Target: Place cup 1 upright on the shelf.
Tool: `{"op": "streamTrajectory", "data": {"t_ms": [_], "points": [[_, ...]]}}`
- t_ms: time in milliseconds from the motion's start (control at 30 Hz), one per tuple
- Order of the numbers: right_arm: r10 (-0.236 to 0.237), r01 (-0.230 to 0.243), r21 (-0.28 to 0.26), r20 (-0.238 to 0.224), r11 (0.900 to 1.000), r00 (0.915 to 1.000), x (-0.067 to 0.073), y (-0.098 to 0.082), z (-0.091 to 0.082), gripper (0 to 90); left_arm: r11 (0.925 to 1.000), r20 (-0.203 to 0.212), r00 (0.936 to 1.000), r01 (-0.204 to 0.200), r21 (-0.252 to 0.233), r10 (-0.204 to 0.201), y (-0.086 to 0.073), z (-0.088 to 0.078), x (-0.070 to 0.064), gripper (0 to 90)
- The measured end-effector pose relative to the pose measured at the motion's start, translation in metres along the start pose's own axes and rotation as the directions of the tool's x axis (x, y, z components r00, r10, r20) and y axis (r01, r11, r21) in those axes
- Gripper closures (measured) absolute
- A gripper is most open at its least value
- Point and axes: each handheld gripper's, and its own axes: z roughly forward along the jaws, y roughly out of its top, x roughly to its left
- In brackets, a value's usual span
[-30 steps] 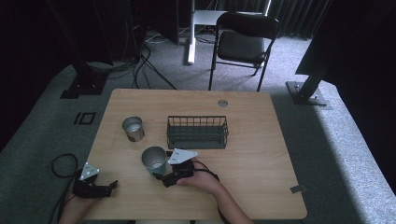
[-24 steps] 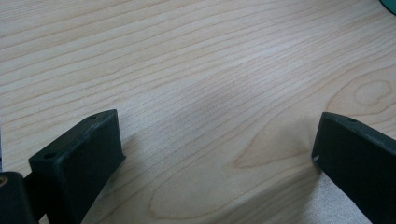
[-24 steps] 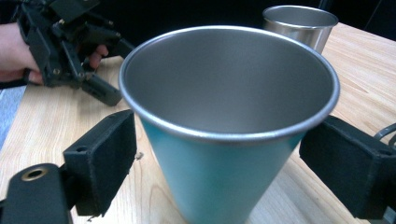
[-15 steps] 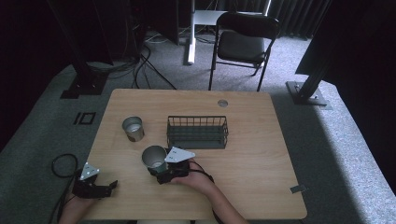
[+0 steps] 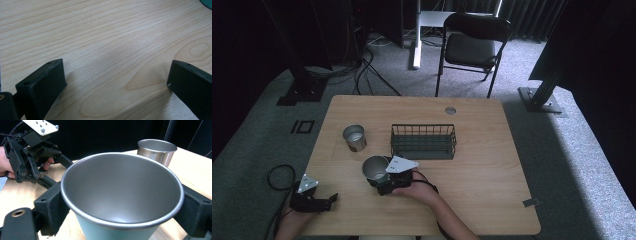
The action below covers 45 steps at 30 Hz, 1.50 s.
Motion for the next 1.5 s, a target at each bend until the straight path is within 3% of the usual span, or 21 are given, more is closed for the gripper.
{"op": "streamTrajectory", "data": {"t_ms": [467,600,1167,1500], "points": [[-0.017,0.017,0.013,-0.044,1.000,0.9989,0.004,0.005,0.006,12.4,1.0000,0.000,1.0000,0.000,0.000,0.000,0.000,0.000,0.000,2.3],[0.011,-0.011,0.001,-0.035,1.000,0.9993,0.005,0.009,0.004,12.4,1.0000,0.000,1.0000,0.000,0.000,0.000,0.000,0.000,0.000,2.3],[0.024,-0.025,-0.042,-0.026,0.999,0.9994,-0.002,0.046,-0.017,12.4,1.0000,0.000,1.0000,-0.001,0.000,0.001,0.000,0.000,0.000,2.3],[0.023,-0.022,-0.082,0.011,0.996,0.9997,-0.012,0.072,-0.036,12.4,1.0000,0.000,1.0000,-0.001,0.001,0.001,0.000,0.000,0.000,2.3]]}}
